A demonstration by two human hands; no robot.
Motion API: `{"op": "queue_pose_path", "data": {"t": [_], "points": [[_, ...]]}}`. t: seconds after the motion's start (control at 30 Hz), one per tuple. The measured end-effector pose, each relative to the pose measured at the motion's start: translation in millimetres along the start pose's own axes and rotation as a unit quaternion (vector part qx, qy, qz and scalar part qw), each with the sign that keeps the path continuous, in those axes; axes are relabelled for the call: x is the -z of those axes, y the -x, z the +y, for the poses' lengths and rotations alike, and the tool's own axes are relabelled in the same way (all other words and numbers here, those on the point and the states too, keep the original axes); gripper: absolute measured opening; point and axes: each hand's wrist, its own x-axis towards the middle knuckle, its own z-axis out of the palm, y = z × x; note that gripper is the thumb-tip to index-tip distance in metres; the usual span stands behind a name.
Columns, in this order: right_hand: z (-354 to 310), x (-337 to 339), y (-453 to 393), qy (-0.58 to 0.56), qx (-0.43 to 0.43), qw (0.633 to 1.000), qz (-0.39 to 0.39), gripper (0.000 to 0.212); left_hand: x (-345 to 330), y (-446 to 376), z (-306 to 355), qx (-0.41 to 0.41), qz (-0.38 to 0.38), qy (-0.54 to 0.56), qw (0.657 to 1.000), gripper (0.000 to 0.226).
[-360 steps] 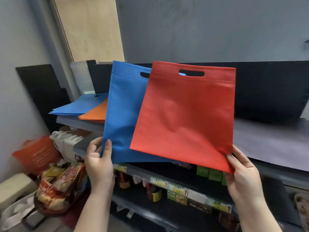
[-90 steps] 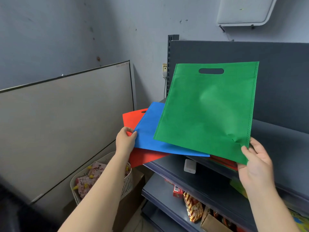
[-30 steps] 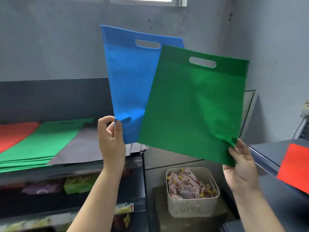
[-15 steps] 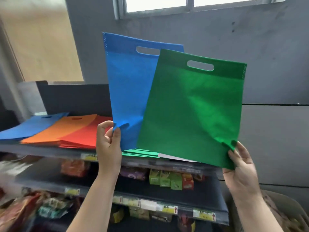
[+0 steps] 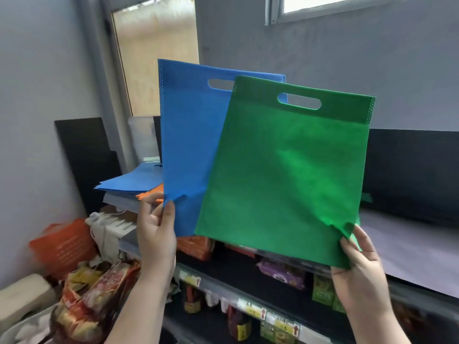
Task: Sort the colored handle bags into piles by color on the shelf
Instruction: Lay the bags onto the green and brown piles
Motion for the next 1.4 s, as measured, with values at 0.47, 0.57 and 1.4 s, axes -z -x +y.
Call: {"op": "queue_pose_path", "data": {"t": [0.47,0.57,1.4], "points": [[146.4,-128.2,-95.9,-0.065,-0.083,0.99,-0.091,0.06,89.8,-131.8,-46.7,-0.039,0.117,-0.056,0.991,0.022],[169.7,-153.8,-120.4,-0.074,-0.087,0.988,-0.104,0.058,97.2,-164.5,-60.5,-0.058,0.124,-0.06,0.989,0.012],[313.2,-284.7,-212.9,-0.012,-0.021,0.999,-0.024,0.036,170.2,-372.9,-214.7,0.036,0.064,-0.036,0.997,0.028]]}}
